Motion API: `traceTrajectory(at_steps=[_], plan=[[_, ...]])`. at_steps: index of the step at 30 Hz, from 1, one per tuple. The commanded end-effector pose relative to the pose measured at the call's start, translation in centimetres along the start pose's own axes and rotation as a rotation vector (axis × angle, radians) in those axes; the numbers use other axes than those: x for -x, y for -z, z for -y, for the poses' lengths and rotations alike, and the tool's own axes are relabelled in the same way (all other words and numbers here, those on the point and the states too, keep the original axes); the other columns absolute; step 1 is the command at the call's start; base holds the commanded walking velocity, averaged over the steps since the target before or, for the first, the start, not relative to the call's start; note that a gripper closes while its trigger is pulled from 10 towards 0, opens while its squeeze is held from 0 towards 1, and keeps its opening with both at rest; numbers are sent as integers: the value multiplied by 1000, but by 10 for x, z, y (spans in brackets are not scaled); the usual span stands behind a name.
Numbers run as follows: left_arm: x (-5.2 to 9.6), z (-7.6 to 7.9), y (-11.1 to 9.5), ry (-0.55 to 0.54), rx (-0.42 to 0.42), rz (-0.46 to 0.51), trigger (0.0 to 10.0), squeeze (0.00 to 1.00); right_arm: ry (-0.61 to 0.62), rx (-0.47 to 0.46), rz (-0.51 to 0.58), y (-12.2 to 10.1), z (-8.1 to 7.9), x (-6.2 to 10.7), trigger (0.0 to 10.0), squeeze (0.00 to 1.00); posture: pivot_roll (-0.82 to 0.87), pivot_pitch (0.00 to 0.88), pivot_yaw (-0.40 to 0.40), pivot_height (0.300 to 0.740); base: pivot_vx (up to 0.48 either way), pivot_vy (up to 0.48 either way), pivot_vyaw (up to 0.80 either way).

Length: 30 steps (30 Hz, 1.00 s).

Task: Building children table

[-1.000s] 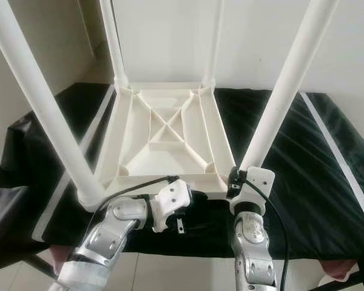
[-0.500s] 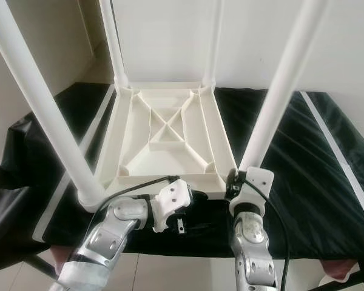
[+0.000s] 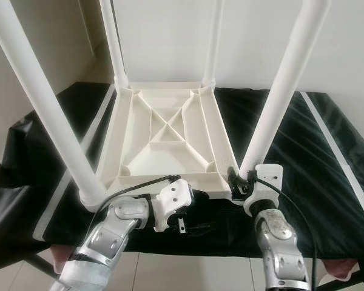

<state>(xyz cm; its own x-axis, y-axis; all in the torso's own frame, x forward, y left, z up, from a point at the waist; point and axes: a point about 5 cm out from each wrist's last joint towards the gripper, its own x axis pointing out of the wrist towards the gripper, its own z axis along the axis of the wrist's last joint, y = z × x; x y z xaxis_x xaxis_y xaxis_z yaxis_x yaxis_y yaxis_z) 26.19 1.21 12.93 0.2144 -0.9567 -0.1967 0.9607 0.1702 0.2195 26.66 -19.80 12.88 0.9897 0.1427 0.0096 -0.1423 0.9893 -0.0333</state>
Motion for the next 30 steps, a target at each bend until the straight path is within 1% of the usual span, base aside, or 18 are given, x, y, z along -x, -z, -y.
traceTrajectory(at_steps=[1,3,5,6,8,9,10,11,14,15,24,25,27,28,30], plan=[[0,-7,1,-135,8,-9,10000,0,-38,-2,-4,3,-1,0,10000,0,-40,0,-16,740,0,0,0],[0,-7,1,-134,8,-9,10000,0,-60,12,2,2,0,0,10000,0,-40,0,-13,740,0,0,0],[0,-7,0,-131,7,-8,10000,0,-108,35,4,0,2,-2,10000,0,-41,0,-14,740,0,0,0],[0,-7,0,-131,7,-8,10000,0,-108,35,4,0,2,-2,10000,0,-41,0,-14,740,0,0,0],[0,-7,0,-126,7,-7,10000,0,-144,43,0,-1,6,-4,10000,0,-41,0,-13,740,0,0,0],[0,-7,0,-126,7,-7,10000,0,-144,43,0,-1,6,-4,10000,0,-41,0,-13,740,0,0,0],[0,-6,0,-119,6,-6,10000,0,-160,55,-10,0,11,-6,10000,0,-39,0,-15,740,0,0,0],[0,-6,0,-116,5,-6,10000,0,-164,59,-13,0,13,-6,10000,0,-39,0,-15,740,0,0,0],[0,-6,0,-113,5,-7,10000,0,-178,63,-23,2,14,-6,10000,0,-39,0,-15,740,0,0,0],[1,-6,0,-112,5,-7,10000,0,-184,69,-28,3,16,-6,0,0,-37,0,-14,740,0,0,0],[2,-5,-1,-112,3,-9,10000,0,-198,76,-40,6,19,-4,0,0,-31,0,-19,740,0,0,0],[2,-5,-1,-111,3,-9,10000,0,-194,76,-41,6,19,-5,4824,0,-29,0,-20,740,0,0,0],[1,-5,-1,-110,2,-8,10000,0,-194,76,-41,6,20,-5,4824,0,-30,0,-21,740,0,0,0],[2,-6,-1,-111,3,-9,10000,0,-190,74,-40,6,20,-6,10000,0,-28,0,-22,740,0,0,0],[2,-7,0,-112,4,-9,10000,0,-177,63,-34,5,20,-7,10000,0,-26,0,-19,740,0,0,0]])
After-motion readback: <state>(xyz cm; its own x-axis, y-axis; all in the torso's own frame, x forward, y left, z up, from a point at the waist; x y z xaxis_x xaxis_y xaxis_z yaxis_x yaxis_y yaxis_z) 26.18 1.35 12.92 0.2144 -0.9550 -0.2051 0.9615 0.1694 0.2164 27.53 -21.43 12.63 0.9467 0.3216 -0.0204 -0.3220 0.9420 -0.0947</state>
